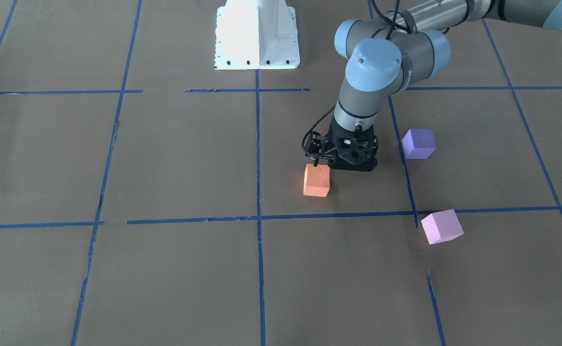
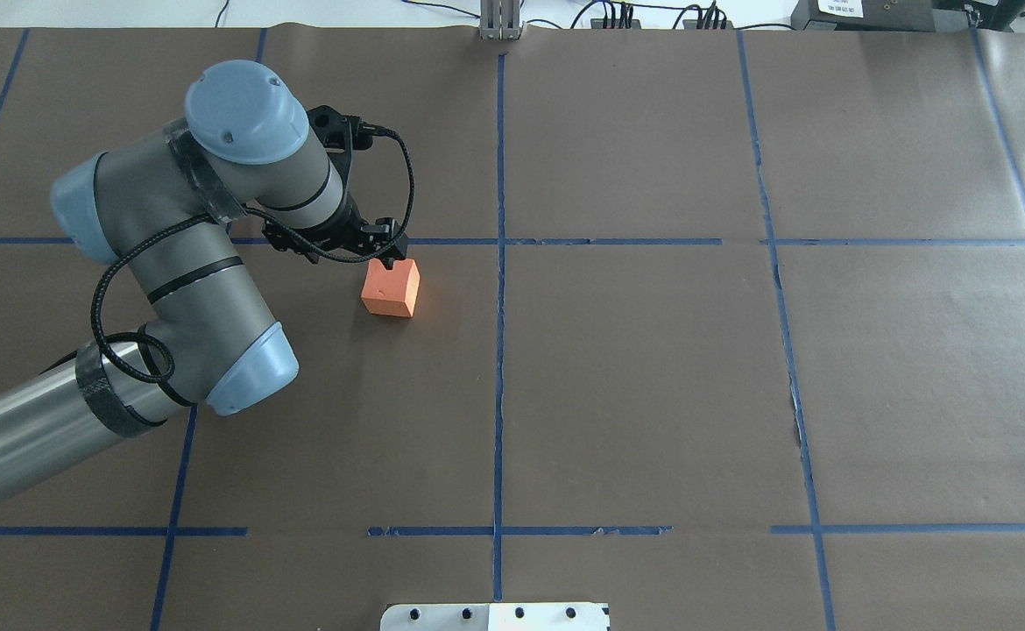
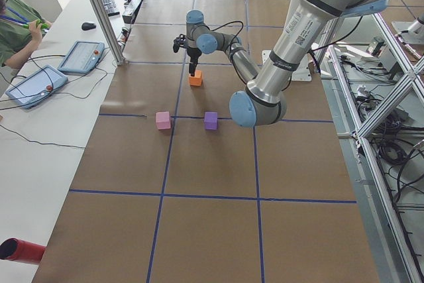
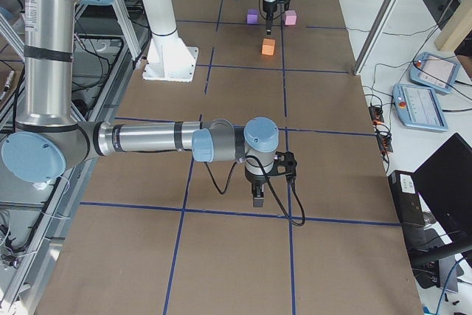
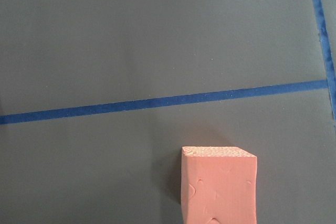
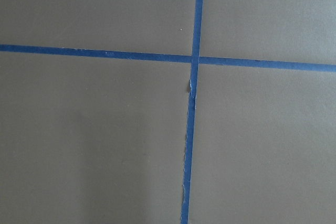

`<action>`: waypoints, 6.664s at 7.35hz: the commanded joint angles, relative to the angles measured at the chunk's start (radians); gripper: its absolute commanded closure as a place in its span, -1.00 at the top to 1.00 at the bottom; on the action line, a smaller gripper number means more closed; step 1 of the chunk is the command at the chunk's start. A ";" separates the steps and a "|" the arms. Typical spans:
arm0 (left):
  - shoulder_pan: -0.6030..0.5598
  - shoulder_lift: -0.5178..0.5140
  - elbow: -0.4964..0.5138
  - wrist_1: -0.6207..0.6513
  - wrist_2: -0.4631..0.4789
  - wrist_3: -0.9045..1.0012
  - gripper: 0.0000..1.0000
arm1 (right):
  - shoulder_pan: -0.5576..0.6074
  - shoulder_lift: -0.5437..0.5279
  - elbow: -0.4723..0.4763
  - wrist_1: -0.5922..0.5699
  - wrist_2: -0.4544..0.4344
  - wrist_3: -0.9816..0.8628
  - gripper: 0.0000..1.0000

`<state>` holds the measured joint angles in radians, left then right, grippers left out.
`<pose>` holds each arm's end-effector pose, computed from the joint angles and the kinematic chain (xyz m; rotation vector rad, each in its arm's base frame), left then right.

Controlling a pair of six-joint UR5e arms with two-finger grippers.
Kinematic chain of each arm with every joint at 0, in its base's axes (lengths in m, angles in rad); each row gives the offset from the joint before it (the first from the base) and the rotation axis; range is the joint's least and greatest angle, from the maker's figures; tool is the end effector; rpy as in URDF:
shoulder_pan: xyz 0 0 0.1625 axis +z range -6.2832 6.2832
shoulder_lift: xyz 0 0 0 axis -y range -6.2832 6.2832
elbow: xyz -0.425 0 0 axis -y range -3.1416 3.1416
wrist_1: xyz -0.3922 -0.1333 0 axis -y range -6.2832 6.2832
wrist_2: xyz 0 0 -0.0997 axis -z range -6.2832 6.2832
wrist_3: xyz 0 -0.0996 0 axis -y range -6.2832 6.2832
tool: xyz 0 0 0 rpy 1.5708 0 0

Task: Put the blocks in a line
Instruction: 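Move the left gripper over the orange cube and lower around it, then close the left gripper on the orange cube and lift it, then carry the orange cube with the left gripper between the pink and purple cubes, then lower the orange cube onto the table and open the left gripper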

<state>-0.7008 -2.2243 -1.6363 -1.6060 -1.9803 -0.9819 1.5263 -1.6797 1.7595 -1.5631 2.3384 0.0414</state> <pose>0.4660 -0.5157 0.2399 0.1352 0.8277 0.0491 0.0440 -0.4527 0.6164 0.0501 -0.7700 -0.0365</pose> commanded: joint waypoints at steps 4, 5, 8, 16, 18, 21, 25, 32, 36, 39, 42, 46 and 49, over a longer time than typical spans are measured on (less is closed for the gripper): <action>0.026 -0.048 0.154 -0.121 0.002 -0.063 1.00 | 0.000 0.000 0.000 0.000 -0.001 0.000 1.00; 0.030 -0.048 0.158 -0.121 0.002 -0.064 1.00 | 0.000 0.000 0.000 0.000 -0.001 0.000 1.00; 0.066 -0.043 0.174 -0.144 0.005 -0.096 1.00 | 0.000 0.000 0.000 0.000 -0.001 0.000 1.00; 0.051 -0.046 0.159 -0.157 0.057 -0.113 -1.00 | 0.000 0.000 0.000 0.000 -0.001 0.000 1.00; -0.044 -0.026 0.031 -0.018 -0.030 -0.107 -1.00 | 0.000 0.000 0.000 0.000 -0.001 0.000 1.00; -0.164 0.067 -0.072 0.116 -0.115 -0.107 -1.00 | 0.000 0.000 0.000 0.000 -0.001 0.000 1.00; -0.200 0.346 -0.103 -0.131 -0.120 0.023 -1.00 | 0.000 0.000 0.000 0.000 -0.001 0.000 1.00; -0.190 0.357 0.033 -0.267 -0.109 0.026 -1.00 | 0.000 0.000 0.000 0.000 -0.001 0.000 1.00; -0.192 0.391 0.052 -0.357 -0.114 0.023 -1.00 | 0.000 0.000 0.000 0.000 -0.001 0.000 1.00; -0.189 0.391 0.058 -0.359 -0.117 0.023 -1.00 | 0.000 0.000 0.000 0.000 -0.001 0.000 1.00; -0.187 0.390 0.056 -0.359 -0.117 0.026 0.53 | 0.000 0.000 0.000 0.000 -0.001 0.000 1.00; -0.187 0.390 0.046 -0.359 -0.117 0.026 1.00 | 0.000 0.000 0.000 0.000 -0.001 0.000 1.00; -0.207 0.390 -0.046 -0.344 -0.115 0.089 1.00 | 0.000 0.000 0.000 0.000 -0.001 0.000 1.00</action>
<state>-0.8965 -1.8337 -1.6480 -1.9566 -2.0958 -0.9325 1.5263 -1.6797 1.7595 -1.5631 2.3378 0.0414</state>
